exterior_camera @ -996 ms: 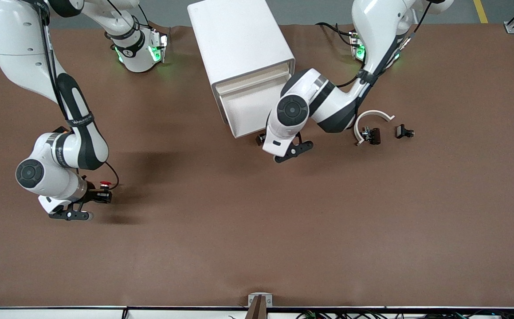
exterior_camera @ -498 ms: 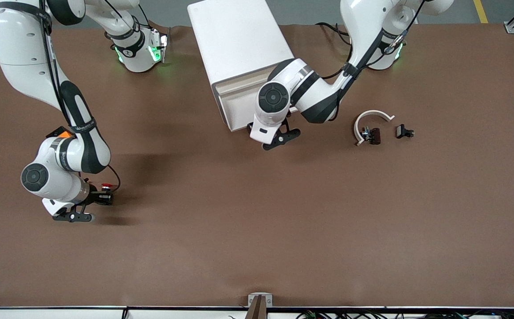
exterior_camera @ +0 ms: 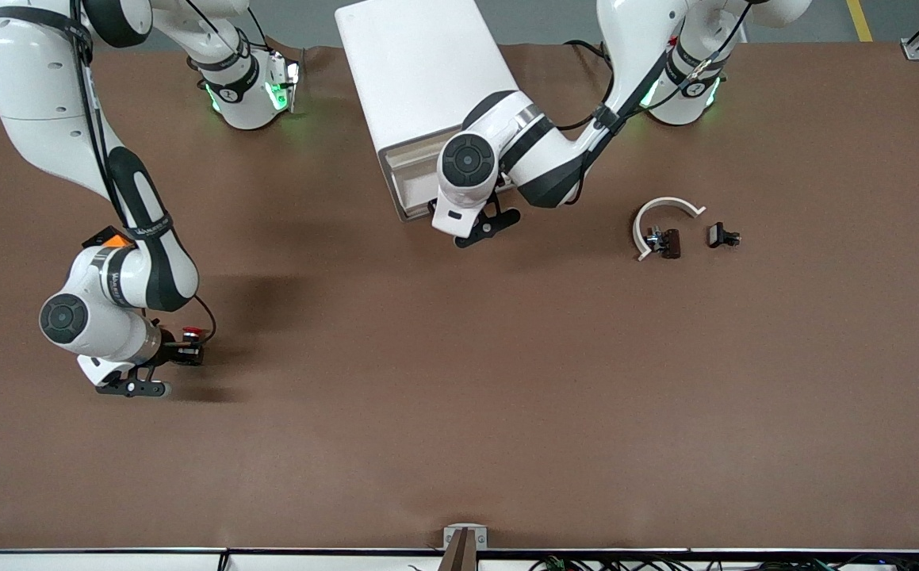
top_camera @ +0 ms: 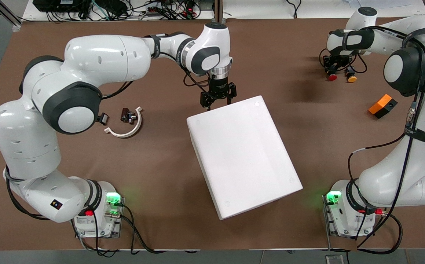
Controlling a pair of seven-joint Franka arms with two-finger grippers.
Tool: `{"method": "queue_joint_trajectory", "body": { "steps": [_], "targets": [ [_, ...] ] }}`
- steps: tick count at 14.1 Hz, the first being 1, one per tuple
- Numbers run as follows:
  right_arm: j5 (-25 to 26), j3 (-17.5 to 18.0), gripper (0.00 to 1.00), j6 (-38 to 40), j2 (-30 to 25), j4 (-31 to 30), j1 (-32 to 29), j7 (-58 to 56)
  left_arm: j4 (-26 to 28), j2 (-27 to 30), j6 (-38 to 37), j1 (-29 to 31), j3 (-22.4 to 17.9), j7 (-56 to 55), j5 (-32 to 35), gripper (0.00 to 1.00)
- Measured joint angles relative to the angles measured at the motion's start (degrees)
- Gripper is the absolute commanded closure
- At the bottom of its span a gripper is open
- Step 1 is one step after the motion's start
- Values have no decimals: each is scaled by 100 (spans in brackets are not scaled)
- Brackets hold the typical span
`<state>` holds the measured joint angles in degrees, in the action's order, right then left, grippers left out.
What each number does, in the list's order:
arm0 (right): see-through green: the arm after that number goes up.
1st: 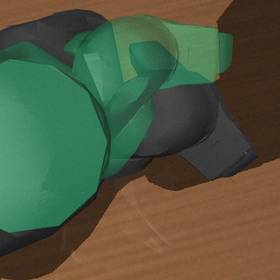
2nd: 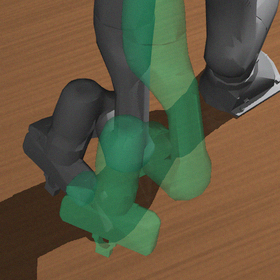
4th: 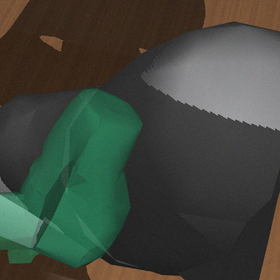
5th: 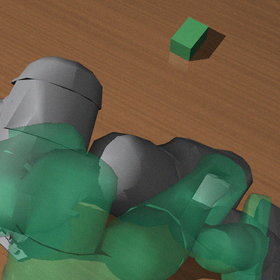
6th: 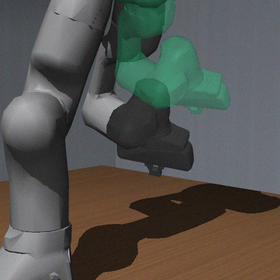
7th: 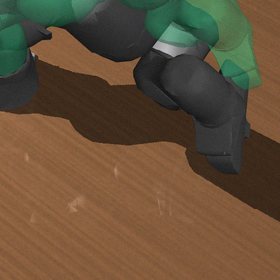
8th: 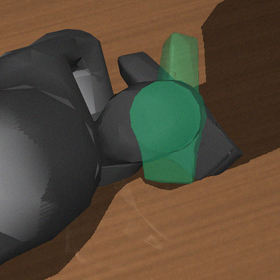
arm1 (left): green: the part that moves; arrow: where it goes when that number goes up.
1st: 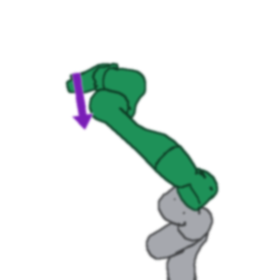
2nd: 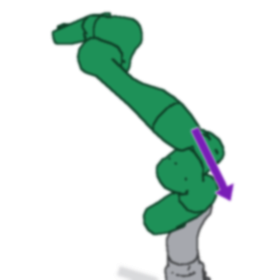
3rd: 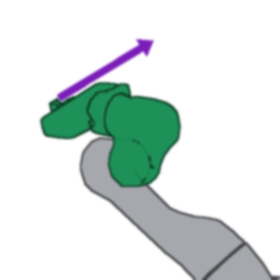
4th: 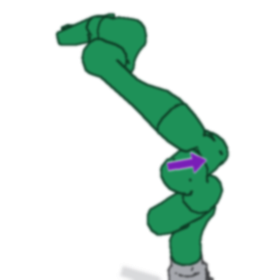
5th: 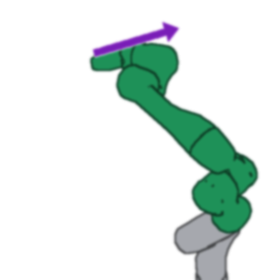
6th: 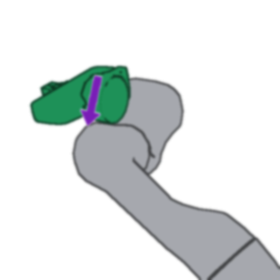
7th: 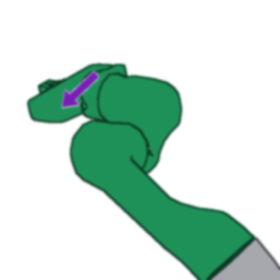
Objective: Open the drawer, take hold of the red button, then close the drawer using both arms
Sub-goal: 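Push the drawer shut into the cabinet with the left gripper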
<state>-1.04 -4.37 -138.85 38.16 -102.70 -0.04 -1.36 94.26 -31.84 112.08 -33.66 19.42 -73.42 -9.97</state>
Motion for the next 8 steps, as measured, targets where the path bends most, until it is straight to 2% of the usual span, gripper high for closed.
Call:
{"method": "queue_joint_trajectory", "body": {
  "steps": [8],
  "targets": [
    [-10,7,100,0,-8,-16,-14,2,12,-196,-108,145,-2,364,-1646,0]
  ]
}}
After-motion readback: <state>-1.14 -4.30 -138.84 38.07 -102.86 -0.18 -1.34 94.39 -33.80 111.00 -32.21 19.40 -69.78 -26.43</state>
